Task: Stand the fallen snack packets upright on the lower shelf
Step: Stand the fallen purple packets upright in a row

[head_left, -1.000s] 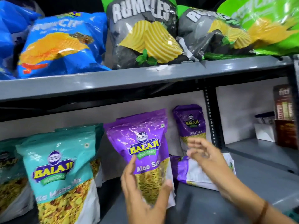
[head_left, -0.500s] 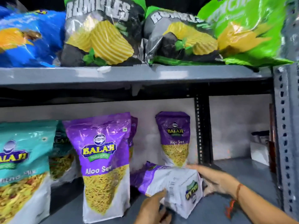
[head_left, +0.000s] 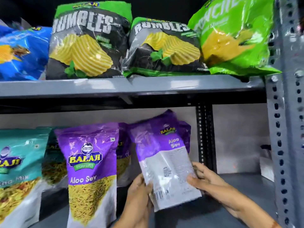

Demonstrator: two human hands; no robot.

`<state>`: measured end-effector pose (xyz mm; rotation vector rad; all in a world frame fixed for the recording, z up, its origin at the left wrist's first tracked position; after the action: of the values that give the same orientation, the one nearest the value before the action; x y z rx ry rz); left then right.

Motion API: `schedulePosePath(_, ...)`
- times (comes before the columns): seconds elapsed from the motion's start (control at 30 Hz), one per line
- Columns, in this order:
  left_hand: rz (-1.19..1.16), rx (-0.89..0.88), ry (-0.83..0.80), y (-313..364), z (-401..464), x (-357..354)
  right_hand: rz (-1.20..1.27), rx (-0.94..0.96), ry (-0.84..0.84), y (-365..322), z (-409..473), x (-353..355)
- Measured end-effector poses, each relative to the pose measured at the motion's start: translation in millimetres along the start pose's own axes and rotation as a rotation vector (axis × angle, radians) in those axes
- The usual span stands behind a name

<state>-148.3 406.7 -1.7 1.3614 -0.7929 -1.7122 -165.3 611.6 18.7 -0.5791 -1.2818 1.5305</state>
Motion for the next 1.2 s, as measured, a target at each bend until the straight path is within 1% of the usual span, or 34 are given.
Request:
schedulePosePath(0.07,0.063,-0.06,-0.059,6,8,-5,-0.025,0.112,-0.004,-3,-1,-2)
schedulePosePath(0.2,0.072,-0.088,-0.13,3,23,-7,-0.048,0.183,0.057,16,-1,0)
schedulePosePath(0.3,0.133,-0.028,-0.137,-12,30,2,-0.092,0.163,0.071,39,-1,1)
schedulePosePath(0.4,0.242,0.047,-0.142,-30,30,9,-0.216,0.109,0.072,55,-2,1)
schedulePosePath(0.53,0.274,0.165,-0.164,-35,31,11,-0.276,0.062,0.103,55,-4,-1)
schedulePosePath(0.6,0.249,0.222,-0.2,-34,32,13,-0.344,0.051,0.221,54,-8,-3)
schedulePosePath(0.7,0.126,0.307,-0.227,-30,35,18,-0.429,0.082,0.506,52,-19,-7)
schedulePosePath(0.73,0.071,0.335,-0.22,-30,36,20,-0.418,0.086,0.528,52,-23,-12)
schedulePosePath(0.8,0.027,0.356,-0.199,-32,40,23,-0.385,0.049,0.439,55,-24,-29)
schedulePosePath(0.87,0.089,0.339,-0.172,-36,41,21,-0.377,-0.007,0.359,57,-23,-44)
schedulePosePath(0.97,0.238,0.247,-0.08,-37,33,14,-0.408,-0.03,0.388,46,-23,-48)
schedulePosePath(1.03,0.294,0.213,-0.027,-37,27,11,-0.419,-0.065,0.385,40,-23,-41)
schedulePosePath(1.07,0.321,0.223,-0.044,-39,24,7,-0.408,-0.071,0.375,38,-22,-39)
schedulePosePath(1.17,0.398,0.256,-0.234,-47,10,-8,-0.33,-0.055,0.315,35,-16,-38)
schedulePosePath(1.2,0.403,0.247,-0.272,-50,7,-12,-0.316,-0.058,0.316,38,-12,-36)
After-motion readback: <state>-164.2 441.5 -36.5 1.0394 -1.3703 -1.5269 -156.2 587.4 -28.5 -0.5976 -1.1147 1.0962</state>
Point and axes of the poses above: each hand's wrist, its own z-axis towards the middle knuckle, its own x-axis out of the back of the hand, y = z × x, the point moved 4 cm from there along z, towards the middle knuckle, and after that the axes turned 5 degrees about -y, right-handed, at the moved point
